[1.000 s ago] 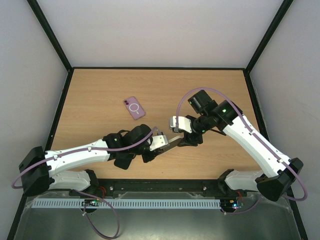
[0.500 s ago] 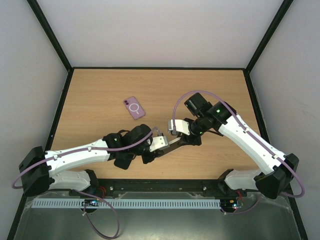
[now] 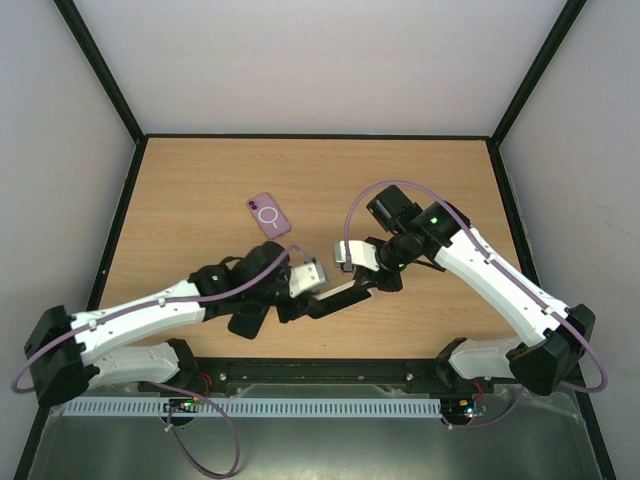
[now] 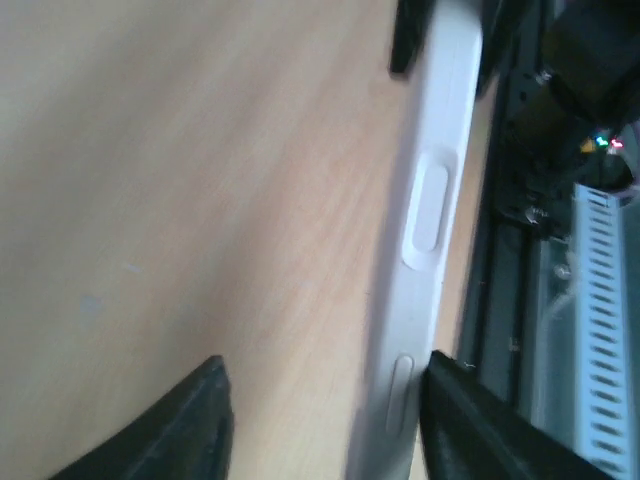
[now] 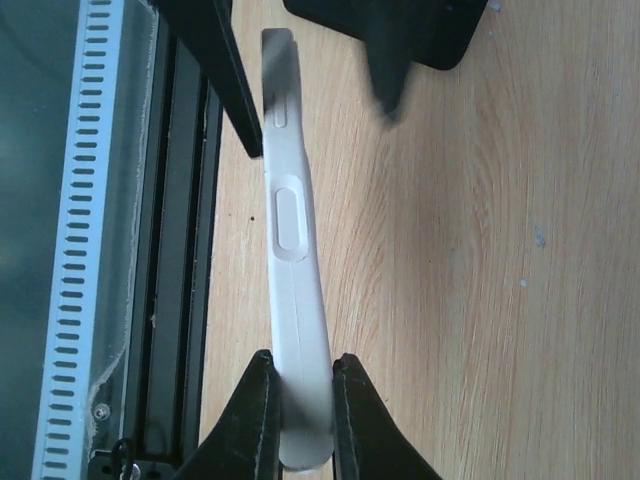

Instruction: Take the phone out of the phone case

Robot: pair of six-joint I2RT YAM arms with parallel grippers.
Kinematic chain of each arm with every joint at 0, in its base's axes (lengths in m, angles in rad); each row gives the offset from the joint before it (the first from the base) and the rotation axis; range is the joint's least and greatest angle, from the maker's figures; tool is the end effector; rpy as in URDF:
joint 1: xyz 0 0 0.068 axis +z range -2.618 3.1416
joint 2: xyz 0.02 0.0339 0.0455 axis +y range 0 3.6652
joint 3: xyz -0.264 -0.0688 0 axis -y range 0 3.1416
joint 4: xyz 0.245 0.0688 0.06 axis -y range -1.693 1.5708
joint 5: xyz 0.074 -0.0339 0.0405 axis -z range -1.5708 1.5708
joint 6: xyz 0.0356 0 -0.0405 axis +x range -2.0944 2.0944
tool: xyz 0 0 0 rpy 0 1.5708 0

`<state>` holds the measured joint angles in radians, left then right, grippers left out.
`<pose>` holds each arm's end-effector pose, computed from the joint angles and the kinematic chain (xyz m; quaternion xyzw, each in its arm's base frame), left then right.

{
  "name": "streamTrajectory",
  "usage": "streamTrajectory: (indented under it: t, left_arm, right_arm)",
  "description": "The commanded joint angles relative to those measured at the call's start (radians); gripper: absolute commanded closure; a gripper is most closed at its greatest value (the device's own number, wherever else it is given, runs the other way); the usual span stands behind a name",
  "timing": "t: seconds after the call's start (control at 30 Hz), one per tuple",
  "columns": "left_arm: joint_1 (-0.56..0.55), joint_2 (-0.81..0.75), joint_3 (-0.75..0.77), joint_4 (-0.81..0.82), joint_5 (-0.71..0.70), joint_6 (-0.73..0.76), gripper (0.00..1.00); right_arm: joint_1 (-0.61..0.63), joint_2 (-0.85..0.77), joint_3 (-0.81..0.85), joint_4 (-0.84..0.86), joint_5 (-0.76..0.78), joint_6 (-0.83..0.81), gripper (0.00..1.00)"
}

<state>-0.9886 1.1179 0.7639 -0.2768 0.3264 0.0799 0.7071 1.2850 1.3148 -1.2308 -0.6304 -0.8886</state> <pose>0.1236 -0.2085 0.2587 0.5113 0.7197 -0.3263 0.3380 0.1580 0.1627 0.3383 -0.7088 0.6117 0.2876 0.2017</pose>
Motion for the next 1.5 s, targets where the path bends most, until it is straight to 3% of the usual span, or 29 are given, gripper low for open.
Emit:
streamTrajectory:
  t: [0.0,0.1,0.13,0.33,0.47,0.57,0.67,0.77,0.93,1.13,1.47]
  left_arm:
    - [0.139,-0.138,-0.046,0.203,0.002,-0.129,0.38]
    - [0.244,-0.227,-0.109,0.335,-0.025,-0.263,0.12]
    - [0.275,-0.244,-0.123,0.375,-0.055,-0.316,0.10]
    - [0.392,-0.309,-0.288,0.730,-0.127,-0.686,0.08]
    - [0.393,-0.289,-0.441,1.107,-0.176,-0.864,0.10]
    - [0.385,-0.233,-0.469,1.315,-0.154,-0.908,0.12]
    - [0.359,-0.172,-0.449,1.395,-0.174,-0.913,0.13]
    - [0.338,-0.091,-0.411,1.483,-0.173,-0.918,0.14]
    - [0.284,0.038,-0.324,1.553,-0.196,-0.940,0.16]
    - [0.247,0.148,-0.260,1.666,-0.214,-0.967,0.23]
    - [0.246,0.200,-0.225,1.742,-0.207,-0.988,0.46]
  right_arm:
    - [-0.008,0.018,0.056,-0.033,-0.026,0.038,0.98]
    - [-0.031,0.023,0.087,0.020,-0.050,0.133,0.98]
    - [-0.050,0.024,0.093,0.047,-0.067,0.162,0.98]
    - [-0.245,-0.012,0.080,0.291,-0.278,0.434,0.98]
    - [-0.340,-0.101,-0.046,0.669,-0.398,0.779,0.98]
    - [-0.391,-0.120,-0.130,0.867,-0.499,1.013,0.98]
    - [-0.429,-0.135,-0.236,1.104,-0.596,1.283,0.98]
    - [-0.434,-0.141,-0.306,1.272,-0.631,1.449,0.98]
    - [-0.434,-0.158,-0.336,1.370,-0.637,1.555,0.98]
    - [-0.434,-0.182,-0.349,1.373,-0.637,1.571,0.98]
    - [-0.435,-0.196,-0.442,1.455,-0.637,1.643,0.98]
